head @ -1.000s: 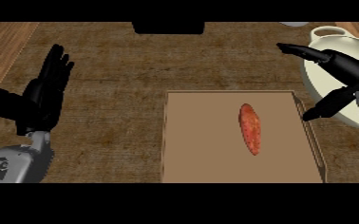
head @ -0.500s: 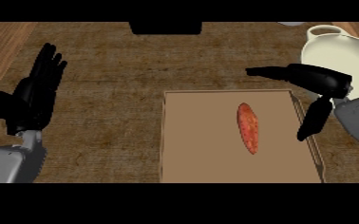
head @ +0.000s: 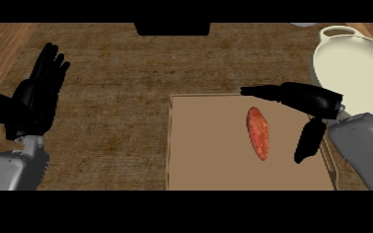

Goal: Pick the sweet potato from the tray and place it in the pot

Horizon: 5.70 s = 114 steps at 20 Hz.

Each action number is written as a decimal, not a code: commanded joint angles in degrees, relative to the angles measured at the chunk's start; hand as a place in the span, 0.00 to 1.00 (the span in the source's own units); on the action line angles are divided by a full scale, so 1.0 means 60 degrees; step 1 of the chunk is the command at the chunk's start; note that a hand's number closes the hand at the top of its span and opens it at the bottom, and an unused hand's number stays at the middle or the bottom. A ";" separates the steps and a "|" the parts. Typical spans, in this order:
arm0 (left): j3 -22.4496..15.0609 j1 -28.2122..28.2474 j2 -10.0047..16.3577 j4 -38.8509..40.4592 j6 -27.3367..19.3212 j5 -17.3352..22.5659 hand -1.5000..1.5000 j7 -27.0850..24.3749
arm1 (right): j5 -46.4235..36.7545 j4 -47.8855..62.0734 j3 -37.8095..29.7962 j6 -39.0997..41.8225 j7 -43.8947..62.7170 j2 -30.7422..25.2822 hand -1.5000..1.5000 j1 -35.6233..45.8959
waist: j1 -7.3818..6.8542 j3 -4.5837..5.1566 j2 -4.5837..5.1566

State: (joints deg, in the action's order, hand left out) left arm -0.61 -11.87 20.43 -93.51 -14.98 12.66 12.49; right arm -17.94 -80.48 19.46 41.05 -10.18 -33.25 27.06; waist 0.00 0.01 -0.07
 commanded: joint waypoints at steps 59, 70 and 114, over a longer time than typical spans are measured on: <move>0.1294 -0.0122 -0.0970 -0.0267 0.1148 -0.0985 0.50 0.0546 | -0.5768 -0.6799 -0.1894 -0.4112 0.4321 0.5422 1.00 -0.4735 | 0.0195 -0.0007 -0.0020; 0.0807 0.0187 -0.1549 -0.0234 0.0905 -0.1493 0.50 0.0192 | -0.4328 -0.8461 -0.5629 -0.4076 0.5187 0.4356 1.00 -0.3256 | 0.0034 -0.0004 0.0004; 0.1169 -0.0532 -0.1411 0.0020 0.1336 -0.1430 0.50 0.0487 | -0.2970 0.9670 -0.9908 -0.7138 -0.2797 -0.0308 0.00 0.2500 | -0.0335 -0.0050 0.0153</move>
State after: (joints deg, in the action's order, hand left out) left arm 6.11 -14.36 11.45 -93.66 -7.03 4.11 14.45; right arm -40.94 -25.98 -36.27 -5.57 -22.03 -34.93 39.98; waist -2.18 -0.26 0.86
